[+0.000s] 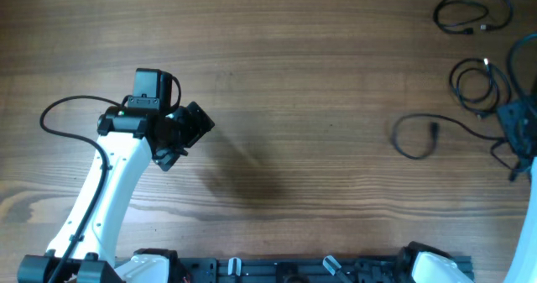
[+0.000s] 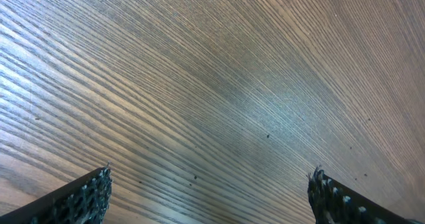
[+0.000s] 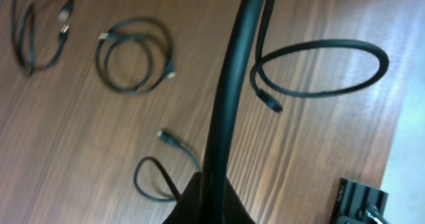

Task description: Untangle cables

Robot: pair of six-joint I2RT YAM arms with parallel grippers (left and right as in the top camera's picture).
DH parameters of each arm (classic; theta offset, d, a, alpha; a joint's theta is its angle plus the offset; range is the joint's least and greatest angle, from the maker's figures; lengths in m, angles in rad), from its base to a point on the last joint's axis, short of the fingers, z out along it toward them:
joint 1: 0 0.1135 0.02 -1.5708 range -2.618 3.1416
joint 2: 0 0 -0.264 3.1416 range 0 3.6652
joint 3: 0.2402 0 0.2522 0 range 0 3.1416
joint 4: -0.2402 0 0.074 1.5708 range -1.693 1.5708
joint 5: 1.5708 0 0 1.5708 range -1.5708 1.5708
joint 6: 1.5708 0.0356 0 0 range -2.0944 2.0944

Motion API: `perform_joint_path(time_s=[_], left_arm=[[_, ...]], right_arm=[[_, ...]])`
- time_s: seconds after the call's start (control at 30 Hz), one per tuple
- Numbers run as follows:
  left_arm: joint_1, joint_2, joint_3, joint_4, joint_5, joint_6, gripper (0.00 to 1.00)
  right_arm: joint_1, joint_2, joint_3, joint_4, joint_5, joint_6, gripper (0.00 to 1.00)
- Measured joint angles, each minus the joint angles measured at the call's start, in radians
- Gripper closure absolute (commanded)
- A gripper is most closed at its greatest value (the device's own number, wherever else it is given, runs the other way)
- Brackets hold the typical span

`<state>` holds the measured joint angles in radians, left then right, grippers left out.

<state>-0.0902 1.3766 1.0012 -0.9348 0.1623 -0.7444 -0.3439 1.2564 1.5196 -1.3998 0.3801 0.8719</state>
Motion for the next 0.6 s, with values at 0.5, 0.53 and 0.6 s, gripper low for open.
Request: perform_joint_path(time_s=[0.5, 0.53, 0.6], left_arm=[[0.0, 0.0, 0.0, 0.003, 0.0, 0.0, 0.03], [0.0, 0.0, 0.0, 0.004, 0.0, 0.0, 0.03], [0.0, 0.0, 0.0, 0.004, 0.0, 0.0, 0.03]], right_arm=[[-0.203, 0.213, -0.124, 0.126, 0.048, 0.04, 0.95], [-0.203, 0.238, -0.124, 0.132, 0.048, 0.04, 0.95], [-0.203, 0.301, -0.124, 0.145, 0.048, 0.04, 0.88]])
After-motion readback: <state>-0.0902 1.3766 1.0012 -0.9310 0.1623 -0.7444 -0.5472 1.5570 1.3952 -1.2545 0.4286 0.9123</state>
